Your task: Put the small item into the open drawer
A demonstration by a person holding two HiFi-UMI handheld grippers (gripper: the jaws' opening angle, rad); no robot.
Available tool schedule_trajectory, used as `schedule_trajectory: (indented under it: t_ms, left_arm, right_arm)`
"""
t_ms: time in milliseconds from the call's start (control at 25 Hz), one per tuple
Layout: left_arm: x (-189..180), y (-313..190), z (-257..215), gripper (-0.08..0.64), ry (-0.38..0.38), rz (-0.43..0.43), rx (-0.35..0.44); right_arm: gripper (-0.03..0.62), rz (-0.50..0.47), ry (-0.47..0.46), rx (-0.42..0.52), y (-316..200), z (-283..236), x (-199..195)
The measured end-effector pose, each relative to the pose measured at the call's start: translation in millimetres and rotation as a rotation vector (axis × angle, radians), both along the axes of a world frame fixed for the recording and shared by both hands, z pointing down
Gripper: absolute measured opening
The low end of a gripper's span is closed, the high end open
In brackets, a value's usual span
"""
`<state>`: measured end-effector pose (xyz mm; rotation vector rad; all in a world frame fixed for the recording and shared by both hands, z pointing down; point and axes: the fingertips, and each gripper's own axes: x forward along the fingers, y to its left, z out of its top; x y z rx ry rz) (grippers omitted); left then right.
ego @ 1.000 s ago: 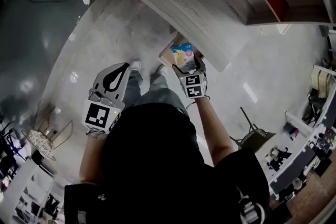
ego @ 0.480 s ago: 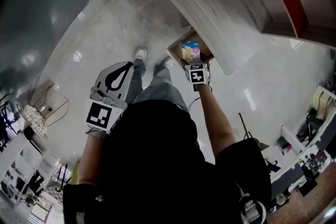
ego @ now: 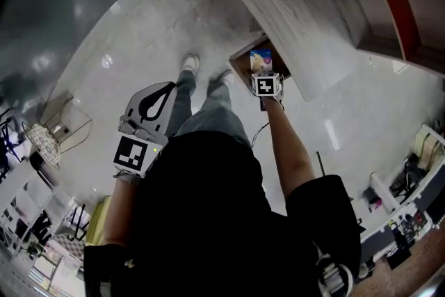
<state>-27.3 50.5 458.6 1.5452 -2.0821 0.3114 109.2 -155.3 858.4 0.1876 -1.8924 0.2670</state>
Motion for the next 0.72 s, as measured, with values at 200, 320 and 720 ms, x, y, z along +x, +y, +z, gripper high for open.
schedule_trajectory:
  t_ms: [200,320,720]
  left_arm:
    - [2,1,1,0.003,-0.001,0.001,-0.015]
    - [2,2,2,0.003,0.001,0.002,-0.02]
    - [-2,-11,7,0.003,0.011,0.049,-0.01]
  right_arm:
    - [0.456,0.027,0.028,0.005,-7,13,4]
    - [0.456,0.019,0.039,0.006,-8,16,3]
    - [0.456,0.046,0.028,-0.021,-6,9,-4]
